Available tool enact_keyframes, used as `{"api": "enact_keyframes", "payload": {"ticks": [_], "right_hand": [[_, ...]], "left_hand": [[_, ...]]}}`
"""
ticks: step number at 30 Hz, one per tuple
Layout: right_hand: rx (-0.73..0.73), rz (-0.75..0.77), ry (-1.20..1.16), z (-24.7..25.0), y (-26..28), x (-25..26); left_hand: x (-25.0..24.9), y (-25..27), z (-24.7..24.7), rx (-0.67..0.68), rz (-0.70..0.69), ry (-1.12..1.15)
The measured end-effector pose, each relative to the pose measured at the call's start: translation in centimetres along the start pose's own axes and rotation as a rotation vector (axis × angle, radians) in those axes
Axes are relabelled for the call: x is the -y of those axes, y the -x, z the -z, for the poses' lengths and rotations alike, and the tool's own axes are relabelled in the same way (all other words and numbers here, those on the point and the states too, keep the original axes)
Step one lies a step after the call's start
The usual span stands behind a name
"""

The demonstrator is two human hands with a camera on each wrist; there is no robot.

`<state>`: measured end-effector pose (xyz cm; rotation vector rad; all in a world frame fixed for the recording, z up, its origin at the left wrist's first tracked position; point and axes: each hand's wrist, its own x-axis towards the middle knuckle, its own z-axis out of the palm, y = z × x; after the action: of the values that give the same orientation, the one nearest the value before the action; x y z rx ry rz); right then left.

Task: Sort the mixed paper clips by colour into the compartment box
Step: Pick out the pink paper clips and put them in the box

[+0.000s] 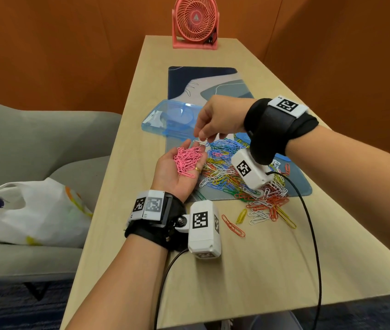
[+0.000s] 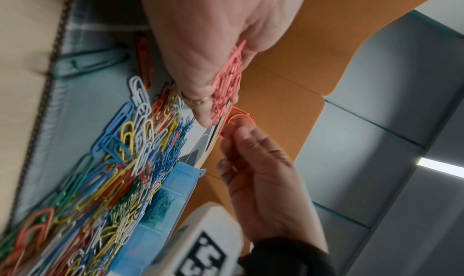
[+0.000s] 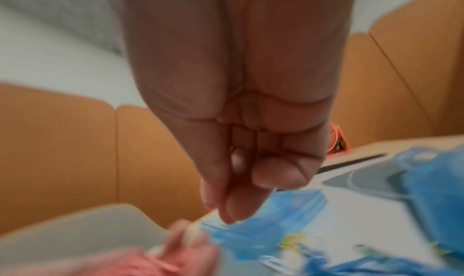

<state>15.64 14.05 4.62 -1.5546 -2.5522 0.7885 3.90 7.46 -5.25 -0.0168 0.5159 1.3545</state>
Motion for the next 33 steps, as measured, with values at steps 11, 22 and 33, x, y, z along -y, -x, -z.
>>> {"api": "enact_keyframes", "payload": {"ticks": [11,22,33], "right_hand": [[0.026,-0.171,0.312,-2.5,-0.5,-3.3],[-0.083,-0.045,0.115,-1.0,0.9,-2.3],[-0.107,-0.076,0.138,1.4,3.9,-3.4]], "left_hand": [[-0.2,0.0,0.0,-0.013,-0.009,-0.023],[0.0,0.3,-0.2,-0.019,-0.004,-0.035],[1.3,0.7,-1.1,-0.002,0.053,-0.03]]}}
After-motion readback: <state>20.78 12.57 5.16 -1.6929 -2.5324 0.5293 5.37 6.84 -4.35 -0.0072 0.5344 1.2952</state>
